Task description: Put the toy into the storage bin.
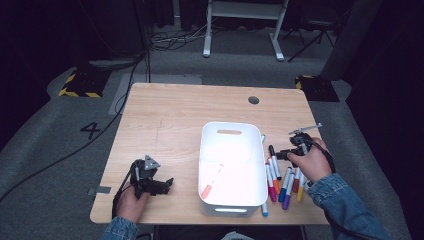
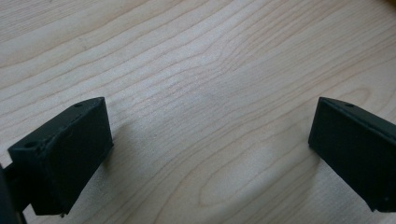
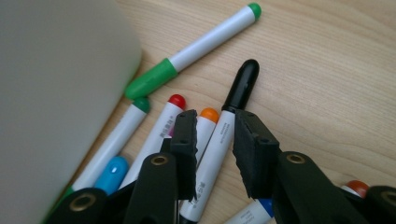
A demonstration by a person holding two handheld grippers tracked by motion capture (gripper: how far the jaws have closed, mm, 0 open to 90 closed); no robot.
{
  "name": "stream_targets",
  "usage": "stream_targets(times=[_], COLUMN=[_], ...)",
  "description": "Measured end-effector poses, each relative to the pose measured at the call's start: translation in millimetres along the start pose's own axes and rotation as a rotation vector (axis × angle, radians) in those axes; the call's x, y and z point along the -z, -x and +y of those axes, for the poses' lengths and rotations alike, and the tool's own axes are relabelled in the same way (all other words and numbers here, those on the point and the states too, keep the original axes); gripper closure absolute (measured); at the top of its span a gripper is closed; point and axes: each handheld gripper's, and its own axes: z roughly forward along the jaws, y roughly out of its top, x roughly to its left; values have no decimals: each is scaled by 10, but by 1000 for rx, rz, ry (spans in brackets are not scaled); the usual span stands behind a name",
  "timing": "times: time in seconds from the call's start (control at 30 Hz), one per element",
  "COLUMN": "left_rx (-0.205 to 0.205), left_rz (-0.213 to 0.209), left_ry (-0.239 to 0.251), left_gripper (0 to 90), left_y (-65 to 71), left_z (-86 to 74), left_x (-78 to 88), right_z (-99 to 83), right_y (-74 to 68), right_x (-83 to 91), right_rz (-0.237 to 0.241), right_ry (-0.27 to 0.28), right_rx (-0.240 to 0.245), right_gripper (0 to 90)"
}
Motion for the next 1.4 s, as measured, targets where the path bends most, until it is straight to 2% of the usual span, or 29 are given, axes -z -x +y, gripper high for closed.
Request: stream_targets(times=[0.2,0.33,0.57,0.83,0.9,0.97,1.07,1.13,1.3,1.4], left_rx=[0,-1,1,0,0,0,0,1,0,1], left_rz=[0,1,1,0,1,1,1,1,1,1], left_ry=[0,-1,0,0,0,-1,0,0,-1,0], left_gripper=[0,0,0,0,0,0,0,0,0,0], left_y=[0,-1,1,0,0,0,0,1,0,1], left_z=[0,0,0,0,0,0,0,0,0,0], left_x=[0,1,0,0,0,1,0,0,1,0], right_z=[-28,-35,-38,-7,-10,-8,0,6,25,46], right_y=[37,58,108,104,91,79,67,59,62,55], right_x=[-219,-317,-408,-474,-493,-506,-511,-497,-377,-306], right_rz=[-10,-25,-53,-89,-116,-130,-124,-137,-106,-92], right_ry=[-62,-80,-83,-87,-74,-58,-52,-39,20,36], right_rx=[-18,-21,-34,-48,-42,-56,-70,-55,-74,-86], right_gripper=[713,734,733,719,723,746,766,767,767,767])
